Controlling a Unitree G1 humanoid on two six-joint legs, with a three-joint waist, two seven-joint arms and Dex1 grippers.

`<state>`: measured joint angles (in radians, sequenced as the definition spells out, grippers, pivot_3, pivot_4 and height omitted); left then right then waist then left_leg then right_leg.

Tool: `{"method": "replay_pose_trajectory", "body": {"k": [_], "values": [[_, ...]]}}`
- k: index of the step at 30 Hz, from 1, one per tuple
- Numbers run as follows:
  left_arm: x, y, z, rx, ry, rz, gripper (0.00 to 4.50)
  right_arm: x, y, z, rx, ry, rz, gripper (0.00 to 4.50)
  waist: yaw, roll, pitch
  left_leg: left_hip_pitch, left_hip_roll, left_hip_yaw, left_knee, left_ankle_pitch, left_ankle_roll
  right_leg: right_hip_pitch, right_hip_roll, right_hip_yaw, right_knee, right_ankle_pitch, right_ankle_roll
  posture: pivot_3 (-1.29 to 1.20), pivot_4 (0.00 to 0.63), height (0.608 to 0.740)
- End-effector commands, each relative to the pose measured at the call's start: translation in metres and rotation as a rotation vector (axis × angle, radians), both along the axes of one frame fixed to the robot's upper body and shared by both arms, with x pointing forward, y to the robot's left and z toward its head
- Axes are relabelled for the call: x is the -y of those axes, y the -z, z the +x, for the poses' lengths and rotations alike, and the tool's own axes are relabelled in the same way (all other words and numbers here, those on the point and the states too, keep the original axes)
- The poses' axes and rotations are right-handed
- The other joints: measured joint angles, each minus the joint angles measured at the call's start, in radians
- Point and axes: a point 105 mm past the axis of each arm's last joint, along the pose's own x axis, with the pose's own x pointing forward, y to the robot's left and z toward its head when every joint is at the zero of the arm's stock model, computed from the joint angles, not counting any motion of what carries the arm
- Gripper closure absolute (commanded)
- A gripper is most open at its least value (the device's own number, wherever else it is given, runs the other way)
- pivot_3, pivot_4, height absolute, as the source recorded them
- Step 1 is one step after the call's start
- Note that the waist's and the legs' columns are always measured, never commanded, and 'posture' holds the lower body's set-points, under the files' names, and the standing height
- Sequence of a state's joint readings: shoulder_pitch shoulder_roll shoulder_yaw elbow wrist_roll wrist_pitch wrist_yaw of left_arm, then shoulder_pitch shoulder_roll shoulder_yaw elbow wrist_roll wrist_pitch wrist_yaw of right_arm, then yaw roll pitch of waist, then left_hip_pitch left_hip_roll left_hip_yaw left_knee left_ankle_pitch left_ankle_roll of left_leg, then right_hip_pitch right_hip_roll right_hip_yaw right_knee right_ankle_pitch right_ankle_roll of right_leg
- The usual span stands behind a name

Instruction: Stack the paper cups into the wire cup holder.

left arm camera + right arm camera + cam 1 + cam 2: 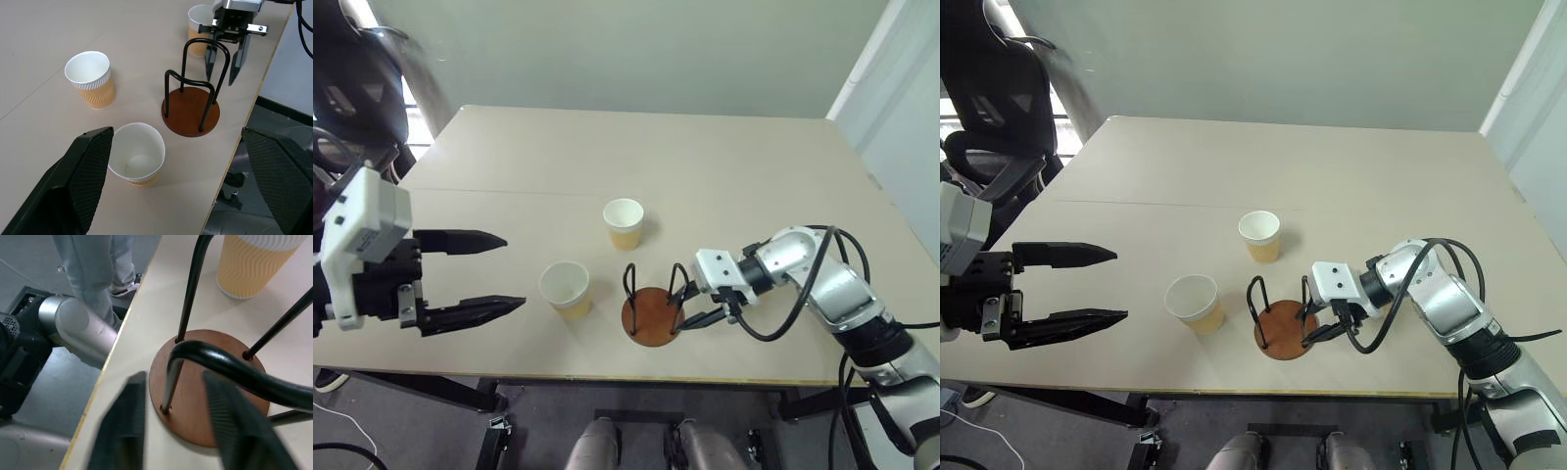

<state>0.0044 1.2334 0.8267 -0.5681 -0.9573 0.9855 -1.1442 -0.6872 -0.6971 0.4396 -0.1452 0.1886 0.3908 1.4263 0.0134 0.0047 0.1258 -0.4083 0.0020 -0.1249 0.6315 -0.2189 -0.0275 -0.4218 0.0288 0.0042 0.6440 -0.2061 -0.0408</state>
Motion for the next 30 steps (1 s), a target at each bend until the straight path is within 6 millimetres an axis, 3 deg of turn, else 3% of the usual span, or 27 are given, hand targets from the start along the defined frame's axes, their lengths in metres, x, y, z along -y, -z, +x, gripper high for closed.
{"method": "replay_pose_trajectory", "body": {"k": [1,5,12,17,20,25,30], "values": [[-0.002,-0.007,-0.001,0.042,-0.014,0.004,0.00,0.003,-0.008,0.002,0.048,-0.032,-0.020,1.30,0.000,0.000,0.000,0.000,0.000,0.000,0.000,0.000,0.000,0.000,0.000,0.000,0.000,0.000,0.000,0.00,0.150,0.740],[-0.003,-0.007,0.000,0.041,-0.015,0.005,0.00,0.013,-0.011,-0.001,0.038,-0.052,-0.062,0.01,0.002,0.000,0.000,0.000,0.000,0.000,0.000,0.000,0.000,0.000,0.000,0.000,0.000,0.000,-0.001,0.00,0.150,0.740],[-0.005,-0.006,0.002,0.043,-0.013,0.007,0.00,0.033,-0.046,-0.003,0.126,-0.045,-0.110,0.01,0.000,0.000,0.000,0.000,0.000,0.000,0.000,-0.001,-0.001,0.000,0.000,0.000,0.000,0.000,-0.001,0.00,0.150,0.740],[-0.005,-0.004,0.006,0.045,-0.001,0.003,0.00,0.039,-0.085,-0.006,0.200,-0.023,-0.089,0.01,0.000,0.000,0.000,0.000,0.000,0.000,0.000,0.000,0.000,0.000,0.000,0.000,0.000,-0.004,-0.007,0.00,0.150,0.740],[-0.005,-0.003,0.009,0.049,0.010,0.001,0.00,0.056,-0.104,0.006,0.298,0.066,-0.132,0.01,0.001,0.000,0.000,0.000,0.000,0.000,0.000,0.000,0.000,0.000,0.000,0.000,0.000,-0.005,-0.007,0.00,0.150,0.740],[0.000,-0.002,0.009,0.040,0.060,0.003,0.00,0.097,-0.099,0.018,0.312,0.224,-0.252,0.01,0.010,-0.001,0.000,-0.001,0.000,0.000,0.000,0.000,0.000,0.000,0.000,0.000,-0.001,-0.005,-0.007,0.00,0.150,0.740],[0.005,0.005,0.004,-0.009,0.124,0.030,0.00,0.110,-0.077,0.021,0.277,0.256,-0.314,0.01,0.007,-0.001,0.000,0.000,0.000,0.000,0.000,-0.001,-0.001,0.001,0.000,0.000,0.000,0.000,0.001,0.00,0.150,0.740]]}}
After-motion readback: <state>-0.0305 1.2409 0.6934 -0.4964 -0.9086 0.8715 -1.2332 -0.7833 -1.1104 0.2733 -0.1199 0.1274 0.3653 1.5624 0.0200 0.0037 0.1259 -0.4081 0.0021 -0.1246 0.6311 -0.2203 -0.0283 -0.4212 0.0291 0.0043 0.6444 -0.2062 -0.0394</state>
